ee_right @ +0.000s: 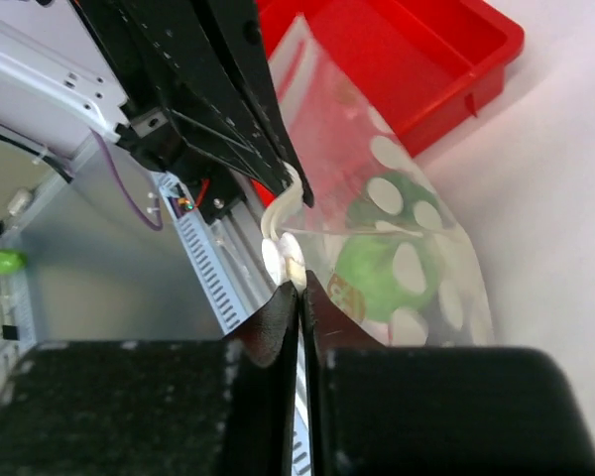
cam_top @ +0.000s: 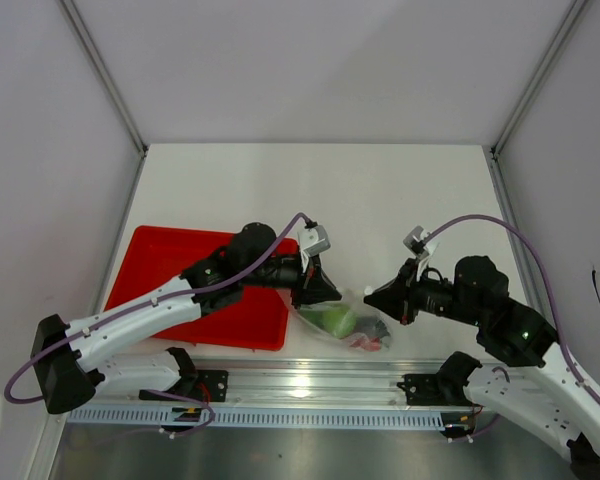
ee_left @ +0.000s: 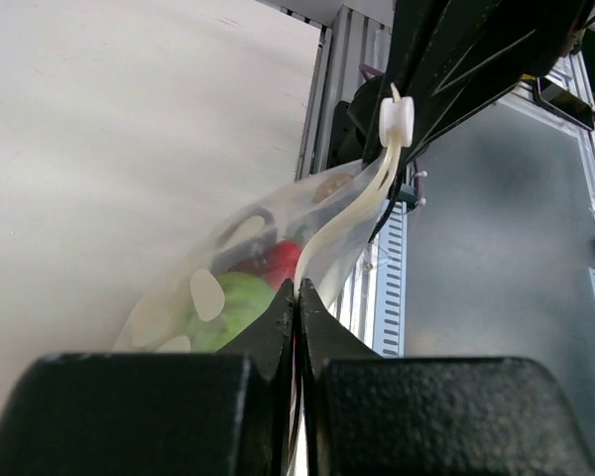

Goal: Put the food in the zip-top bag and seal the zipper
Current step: Zip the zipper food storage bag at the center of the board.

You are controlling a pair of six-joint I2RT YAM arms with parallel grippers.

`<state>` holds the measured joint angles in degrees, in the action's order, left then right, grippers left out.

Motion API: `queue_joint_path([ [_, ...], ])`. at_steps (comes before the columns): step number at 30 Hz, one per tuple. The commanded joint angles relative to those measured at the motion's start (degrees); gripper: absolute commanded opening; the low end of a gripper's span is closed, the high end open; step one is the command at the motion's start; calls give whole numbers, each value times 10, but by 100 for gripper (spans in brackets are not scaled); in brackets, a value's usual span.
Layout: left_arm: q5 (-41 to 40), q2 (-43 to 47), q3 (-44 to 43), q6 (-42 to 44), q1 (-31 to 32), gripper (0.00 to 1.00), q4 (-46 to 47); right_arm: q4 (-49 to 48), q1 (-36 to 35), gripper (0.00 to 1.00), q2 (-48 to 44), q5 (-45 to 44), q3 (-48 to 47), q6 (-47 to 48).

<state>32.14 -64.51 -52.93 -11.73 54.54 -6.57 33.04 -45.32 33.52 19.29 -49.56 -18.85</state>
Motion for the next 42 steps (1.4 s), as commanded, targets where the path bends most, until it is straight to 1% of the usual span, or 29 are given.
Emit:
queue_joint_path([
  [1,12,-1,-20,11,-2,1,9,-26,3,0,15,28,-31,21],
  [8,6,-13,-29,-1,-5,1,-6,27,5,0,108,31,-122,83],
  [10,-7,-14,-30,-9,-5,1,-6,33,5,0,119,29,-125,86],
  [12,-24,-7,-26,-24,-5,0,-10,27,5,19,113,34,-107,81],
  [14,-56,2,-23,-39,-5,1,-6,16,6,34,91,36,-89,68],
  [16,-74,16,-17,-47,-5,0,-4,10,7,41,73,48,-64,57],
  [18,-99,28,-10,-58,-5,1,-1,6,9,51,50,63,-48,52],
  [21,-125,54,2,-68,-6,1,10,5,13,52,32,75,-34,46],
  [24,-143,76,12,-72,-5,1,23,-12,15,50,21,94,-3,37],
  [27,-140,84,12,-71,-6,1,23,-32,16,49,22,100,3,30],
  [31,-124,80,18,-72,-5,1,31,-60,18,49,32,83,4,24],
  [35,-107,78,23,-73,-6,1,42,-83,20,50,43,48,3,38],
  [36,-105,76,22,-73,-6,1,41,-79,22,51,45,21,-1,40],
  [37,-104,76,21,-71,-6,1,40,-75,23,56,46,9,-4,43],
  [39,-101,76,18,-68,-6,1,35,-67,27,66,44,-46,-18,43],
  [40,-99,76,19,-66,-6,1,35,-60,30,75,41,-65,-20,42],
  [41,-99,76,19,-66,-6,1,34,-59,38,82,40,-82,-20,42],
  [42,-99,78,18,-65,-6,1,34,-59,44,86,42,-105,-22,39],
])
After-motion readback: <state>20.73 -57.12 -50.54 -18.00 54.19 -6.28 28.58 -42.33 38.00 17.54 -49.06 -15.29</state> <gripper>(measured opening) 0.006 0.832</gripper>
